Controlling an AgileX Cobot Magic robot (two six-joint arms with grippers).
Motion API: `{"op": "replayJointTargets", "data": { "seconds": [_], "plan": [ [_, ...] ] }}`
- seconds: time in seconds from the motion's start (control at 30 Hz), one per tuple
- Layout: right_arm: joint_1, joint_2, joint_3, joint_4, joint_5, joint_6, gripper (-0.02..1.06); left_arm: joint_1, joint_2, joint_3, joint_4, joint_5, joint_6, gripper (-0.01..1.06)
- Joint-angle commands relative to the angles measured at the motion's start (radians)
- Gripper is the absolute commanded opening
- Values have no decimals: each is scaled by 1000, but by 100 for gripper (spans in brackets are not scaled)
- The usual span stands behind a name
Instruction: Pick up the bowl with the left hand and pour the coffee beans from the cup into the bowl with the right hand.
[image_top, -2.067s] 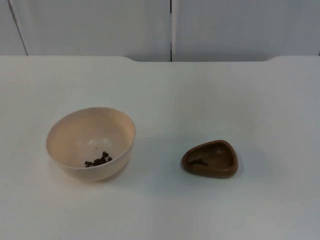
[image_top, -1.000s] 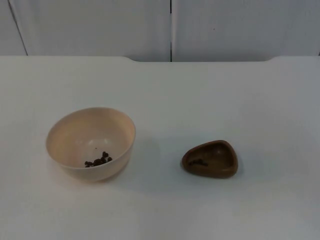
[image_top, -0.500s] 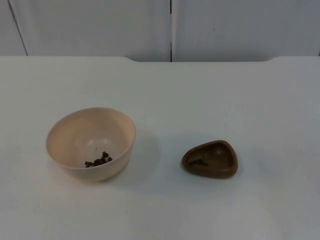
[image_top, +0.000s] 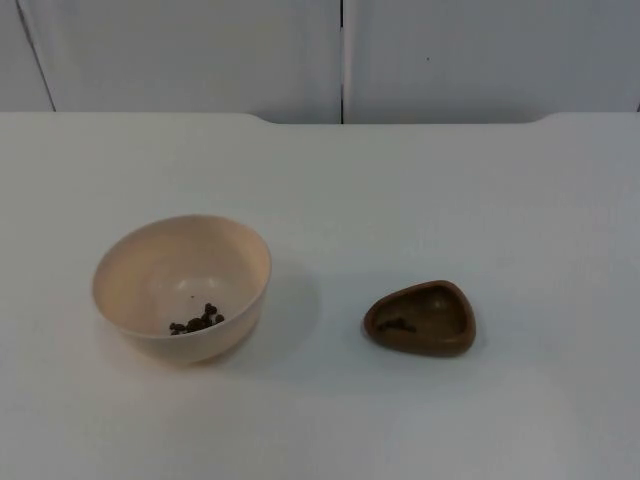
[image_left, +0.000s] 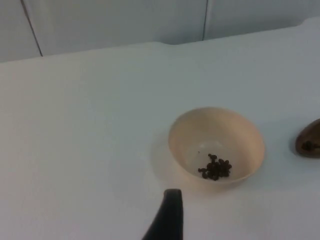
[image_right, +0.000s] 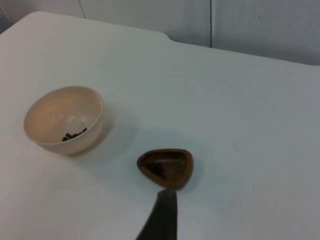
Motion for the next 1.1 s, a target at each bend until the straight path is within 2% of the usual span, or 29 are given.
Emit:
{"op": "replayJointTargets", "data": {
  "seconds": [0.0, 0.2, 0.37, 0.63, 0.7, 0.87, 1.07],
  "plan": [
    [1, -35, 27, 5, 5, -9, 77, 2, -40, 5, 18, 24, -1, 78],
    [1, -139, 59, 5, 63, -11, 77, 2, -97, 5, 25, 46, -3, 78],
    [1, -215, 59, 5, 128, -37, 77, 2, -117, 68, 44, 68, -5, 78],
    [1, -375, 59, 3, 283, -38, 77, 2, -175, 63, 47, 84, -4, 78],
    [1, -411, 59, 1, 322, -38, 77, 2, -195, 66, 47, 118, -4, 78],
    [1, -430, 59, 5, 366, -60, 77, 2, -195, 90, 43, 135, -7, 78],
    [2, -430, 87, 20, 358, -77, 77, 2, -195, 90, 43, 137, -8, 78]
  ]
}}
